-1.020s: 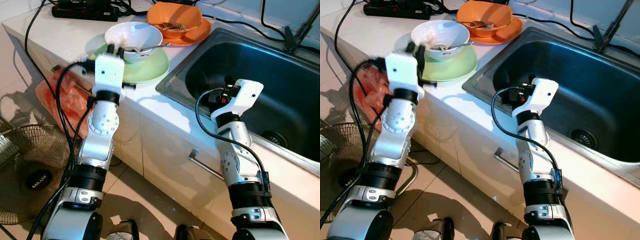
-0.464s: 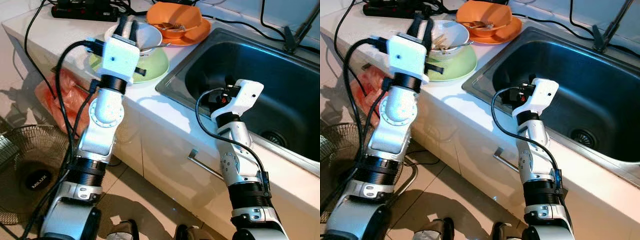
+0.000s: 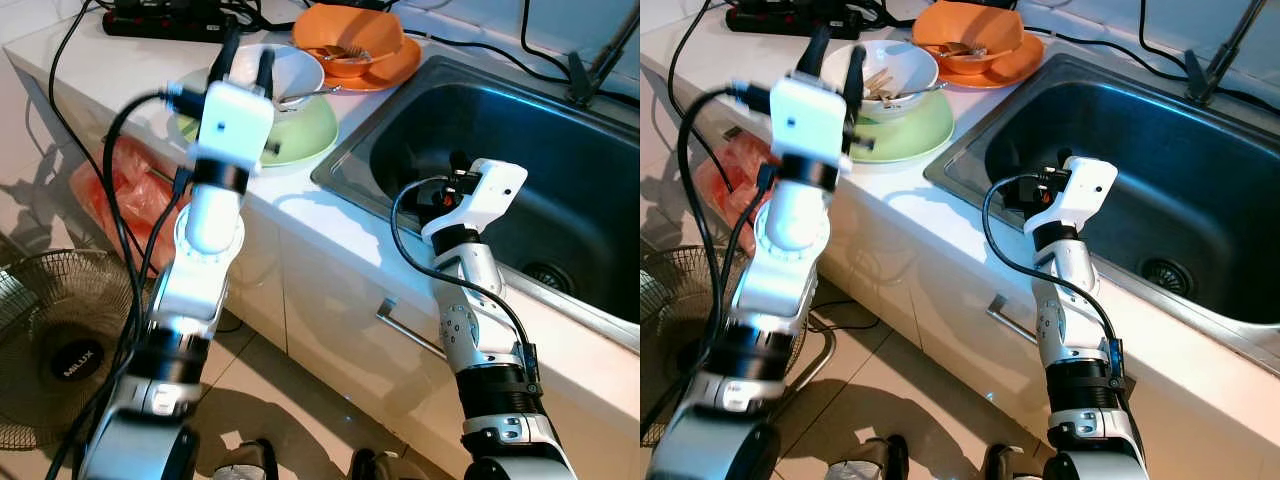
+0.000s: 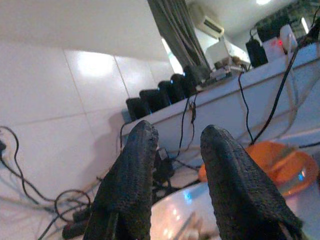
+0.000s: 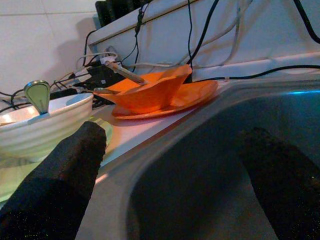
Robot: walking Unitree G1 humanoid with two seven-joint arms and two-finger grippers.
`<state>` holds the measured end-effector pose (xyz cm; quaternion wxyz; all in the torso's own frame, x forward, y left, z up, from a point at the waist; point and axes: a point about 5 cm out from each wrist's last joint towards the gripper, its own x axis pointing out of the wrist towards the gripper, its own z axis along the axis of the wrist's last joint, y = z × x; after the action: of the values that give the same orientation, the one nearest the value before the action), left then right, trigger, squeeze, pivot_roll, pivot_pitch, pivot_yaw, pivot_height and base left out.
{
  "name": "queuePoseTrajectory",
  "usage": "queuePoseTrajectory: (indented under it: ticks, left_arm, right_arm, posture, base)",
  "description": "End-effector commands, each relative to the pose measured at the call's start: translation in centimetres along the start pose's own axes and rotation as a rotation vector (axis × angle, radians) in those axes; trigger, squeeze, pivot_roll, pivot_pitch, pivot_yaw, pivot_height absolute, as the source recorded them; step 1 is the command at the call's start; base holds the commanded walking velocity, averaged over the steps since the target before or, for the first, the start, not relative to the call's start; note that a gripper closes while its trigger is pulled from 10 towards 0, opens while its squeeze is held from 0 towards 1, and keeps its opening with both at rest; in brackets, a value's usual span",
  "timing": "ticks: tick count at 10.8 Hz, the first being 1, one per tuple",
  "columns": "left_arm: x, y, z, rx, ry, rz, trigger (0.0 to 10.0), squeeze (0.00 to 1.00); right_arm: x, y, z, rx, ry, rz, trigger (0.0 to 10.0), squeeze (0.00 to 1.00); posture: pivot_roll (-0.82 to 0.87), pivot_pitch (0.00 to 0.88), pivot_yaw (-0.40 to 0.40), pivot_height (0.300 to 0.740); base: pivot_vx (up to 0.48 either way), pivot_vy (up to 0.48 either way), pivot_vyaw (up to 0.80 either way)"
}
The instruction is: Kitchen organization
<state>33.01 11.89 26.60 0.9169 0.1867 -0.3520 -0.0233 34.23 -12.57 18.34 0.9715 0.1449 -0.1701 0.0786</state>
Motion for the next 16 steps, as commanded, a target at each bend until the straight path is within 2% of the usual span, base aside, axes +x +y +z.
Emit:
queuePoseTrajectory:
  ticks: [1, 3, 5, 6, 7, 8, 9, 10, 13, 16]
  left_arm:
    - [-0.2, 0.4, 0.1, 0.002, 0.002, 0.011, 10.0, 1.00]
    - [-0.9, 0.8, -0.5, 0.010, 0.035, 0.020, 10.0, 1.00]
    - [-1.0, 1.0, -0.5, 0.015, 0.039, 0.021, 10.0, 1.00]
    - [-1.2, 1.1, -0.6, 0.025, 0.048, 0.020, 10.0, 0.00]
    - [-1.7, 1.3, -1.0, 0.038, 0.065, 0.021, 10.0, 0.00]
    - [-2.0, 1.3, -1.4, 0.041, 0.089, 0.014, 10.0, 1.00]
    - [-2.2, 1.2, -2.0, 0.045, 0.119, 0.009, 10.0, 1.00]
    - [-2.5, 1.0, -2.5, 0.047, 0.141, 0.004, 10.0, 0.00]
    - [-2.8, 0.6, -3.7, 0.057, 0.196, -0.012, 10.0, 0.00]
    - [-2.0, 0.0, -4.4, 0.065, 0.216, -0.030, 10.0, 0.00]
  right_arm:
    - [-0.2, -0.2, -0.3, 0.001, 0.006, -0.012, 10.0, 0.00]
    - [-0.1, -0.2, -0.3, 0.004, 0.007, -0.011, 10.0, 0.00]
    - [-0.1, -0.2, -0.3, 0.005, 0.007, -0.011, 10.0, 0.00]
    - [-0.1, -0.2, -0.3, 0.005, 0.005, -0.011, 10.0, 0.00]
    - [-0.1, -0.2, -0.3, 0.005, 0.005, -0.012, 10.0, 0.00]
    - [-0.1, -0.2, -0.3, 0.005, 0.006, -0.011, 10.0, 0.00]
    - [-0.1, -0.2, -0.3, 0.005, 0.006, -0.008, 10.0, 0.00]
    - [-0.1, -0.2, -0.3, 0.005, 0.005, -0.008, 10.0, 0.00]
    - [-0.1, -0.2, -0.3, 0.002, 0.004, -0.007, 10.0, 0.00]
    - [-0.1, -0.1, -0.3, 0.002, 0.004, -0.004, 10.0, 0.00]
  posture:
    - [0.06, 0.162, -0.009, 0.740]
    - [0.07, 0.160, -0.011, 0.740]
    - [0.07, 0.160, -0.011, 0.740]
    - [0.06, 0.158, -0.011, 0.740]
    - [0.06, 0.158, -0.011, 0.740]
    - [0.07, 0.161, -0.013, 0.740]
    - [0.07, 0.159, -0.012, 0.740]
    - [0.07, 0.159, -0.012, 0.740]
    - [0.06, 0.149, -0.010, 0.740]
    - [0.06, 0.146, -0.010, 0.740]
  base:
    - [0.000, 0.000, 0.00]
    - [0.000, 0.000, 0.00]
    - [0.000, 0.000, 0.00]
    - [0.000, 0.000, 0.00]
    - [0.000, 0.000, 0.00]
    - [0.000, 0.000, 0.00]
    - [0.000, 0.000, 0.00]
    - [0.000, 0.000, 0.00]
    - [0.000, 0.000, 0.00]
    - [0.000, 0.000, 0.00]
